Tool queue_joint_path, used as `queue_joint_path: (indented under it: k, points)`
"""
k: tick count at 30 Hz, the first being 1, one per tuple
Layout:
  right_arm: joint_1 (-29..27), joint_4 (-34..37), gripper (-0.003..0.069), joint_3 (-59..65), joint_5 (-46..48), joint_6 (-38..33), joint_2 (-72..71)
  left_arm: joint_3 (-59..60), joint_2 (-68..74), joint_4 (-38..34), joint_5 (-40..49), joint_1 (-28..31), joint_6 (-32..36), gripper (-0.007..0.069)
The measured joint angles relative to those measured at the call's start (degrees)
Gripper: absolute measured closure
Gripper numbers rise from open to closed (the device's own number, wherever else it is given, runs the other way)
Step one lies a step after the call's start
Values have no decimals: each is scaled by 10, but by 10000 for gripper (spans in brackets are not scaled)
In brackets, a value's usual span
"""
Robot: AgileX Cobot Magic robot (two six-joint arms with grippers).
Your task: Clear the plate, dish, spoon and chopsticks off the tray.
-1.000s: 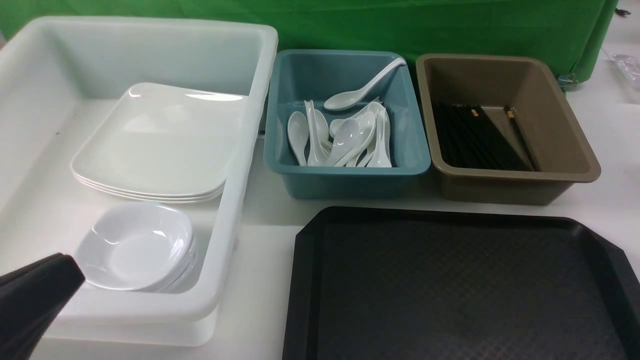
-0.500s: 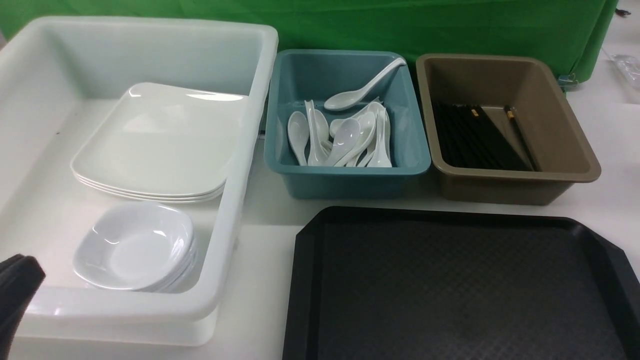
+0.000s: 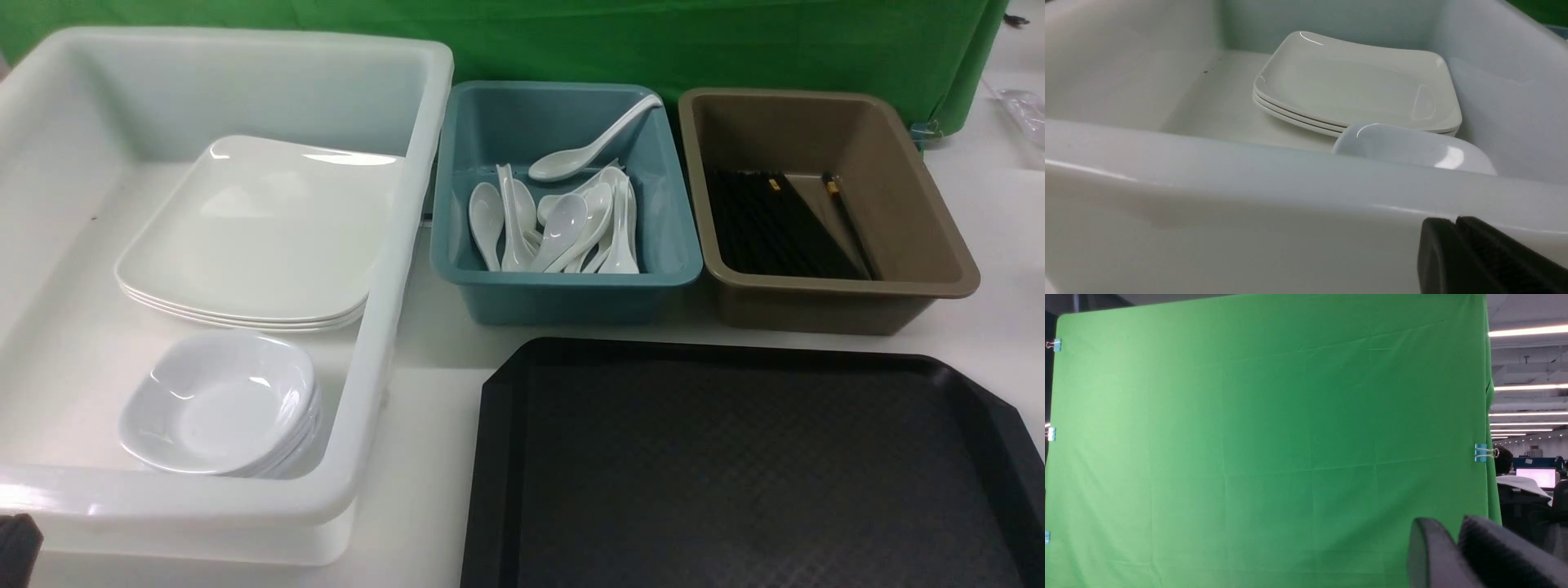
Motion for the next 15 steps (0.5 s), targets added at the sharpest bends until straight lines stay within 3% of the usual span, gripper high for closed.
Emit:
queue_joint_path:
  k: [15]
  points:
    - [0, 0, 475, 0, 0, 0, 0, 0, 0, 0, -1, 0, 1, 613]
